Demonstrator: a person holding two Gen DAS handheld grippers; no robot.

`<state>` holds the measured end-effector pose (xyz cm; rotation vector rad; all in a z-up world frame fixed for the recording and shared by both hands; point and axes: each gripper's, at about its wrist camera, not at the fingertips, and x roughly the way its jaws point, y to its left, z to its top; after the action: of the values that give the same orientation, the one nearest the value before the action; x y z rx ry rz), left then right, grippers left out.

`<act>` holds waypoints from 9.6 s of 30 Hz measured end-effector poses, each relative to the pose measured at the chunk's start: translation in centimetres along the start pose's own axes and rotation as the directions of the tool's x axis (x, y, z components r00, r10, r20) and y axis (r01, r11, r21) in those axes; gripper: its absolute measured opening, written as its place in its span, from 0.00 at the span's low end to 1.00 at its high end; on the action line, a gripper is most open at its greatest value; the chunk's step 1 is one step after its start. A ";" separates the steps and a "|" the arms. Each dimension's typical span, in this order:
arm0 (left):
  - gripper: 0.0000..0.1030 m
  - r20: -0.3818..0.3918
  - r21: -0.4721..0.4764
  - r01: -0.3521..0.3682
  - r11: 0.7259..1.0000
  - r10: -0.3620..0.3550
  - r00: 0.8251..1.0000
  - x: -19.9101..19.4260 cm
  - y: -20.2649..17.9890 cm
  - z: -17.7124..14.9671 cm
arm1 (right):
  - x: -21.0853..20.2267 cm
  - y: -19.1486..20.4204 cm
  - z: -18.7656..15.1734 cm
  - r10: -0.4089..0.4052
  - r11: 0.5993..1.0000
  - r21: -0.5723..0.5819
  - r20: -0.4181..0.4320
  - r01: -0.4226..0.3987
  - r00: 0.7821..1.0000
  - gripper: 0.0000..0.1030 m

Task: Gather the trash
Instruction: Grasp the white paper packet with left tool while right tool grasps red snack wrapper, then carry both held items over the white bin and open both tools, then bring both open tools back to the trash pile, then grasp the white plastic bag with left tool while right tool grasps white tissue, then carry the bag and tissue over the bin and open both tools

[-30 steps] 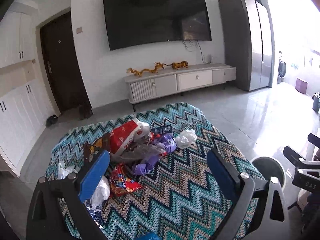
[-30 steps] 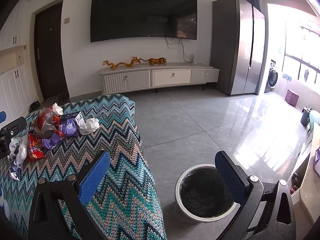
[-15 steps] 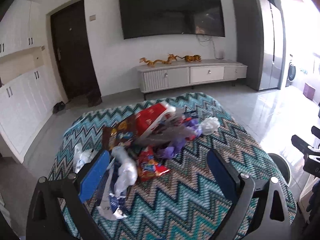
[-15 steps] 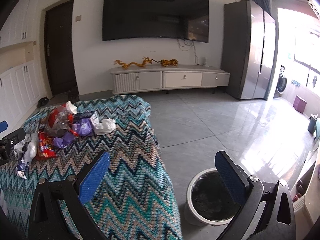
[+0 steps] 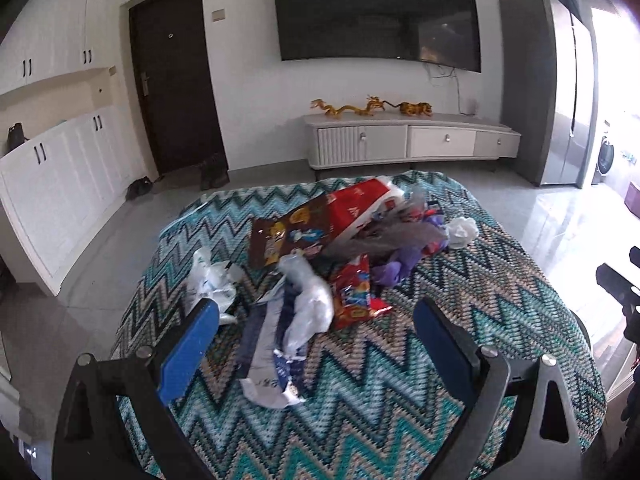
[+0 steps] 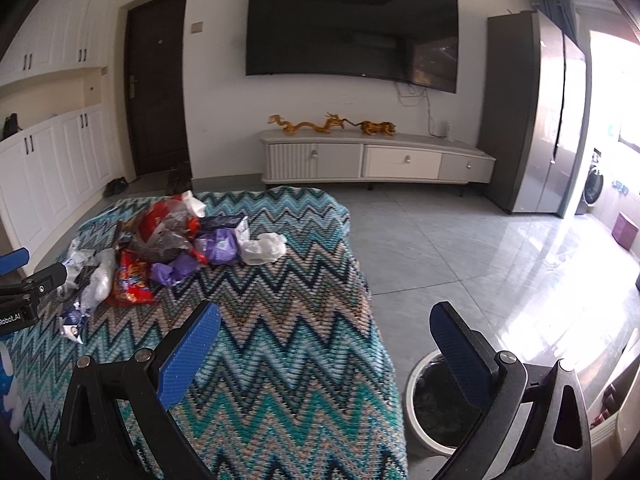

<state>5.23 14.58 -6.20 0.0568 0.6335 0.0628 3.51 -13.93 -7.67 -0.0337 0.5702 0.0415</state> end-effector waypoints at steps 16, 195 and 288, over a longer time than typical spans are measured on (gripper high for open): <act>0.95 -0.086 -0.073 0.018 0.997 -0.025 0.996 1.7 5.8 -1.7 | 0.8 0.6 0.2 0.085 0.996 -0.036 -0.014 -0.085 0.996 1.00; 0.76 0.010 -0.167 -0.014 0.986 0.016 1.000 2.8 12.8 1.1 | 2.0 -1.5 4.9 0.240 0.967 0.085 0.028 -0.242 0.970 1.00; 0.36 -0.439 0.202 0.642 0.740 -0.517 0.735 10.5 -39.9 3.3 | 9.1 -28.6 -13.5 0.053 0.897 0.438 -0.235 0.057 0.971 0.27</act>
<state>17.28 -24.49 -12.60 0.1822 1.0013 -0.6841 5.25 -42.85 -23.35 0.4115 0.8135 -0.0969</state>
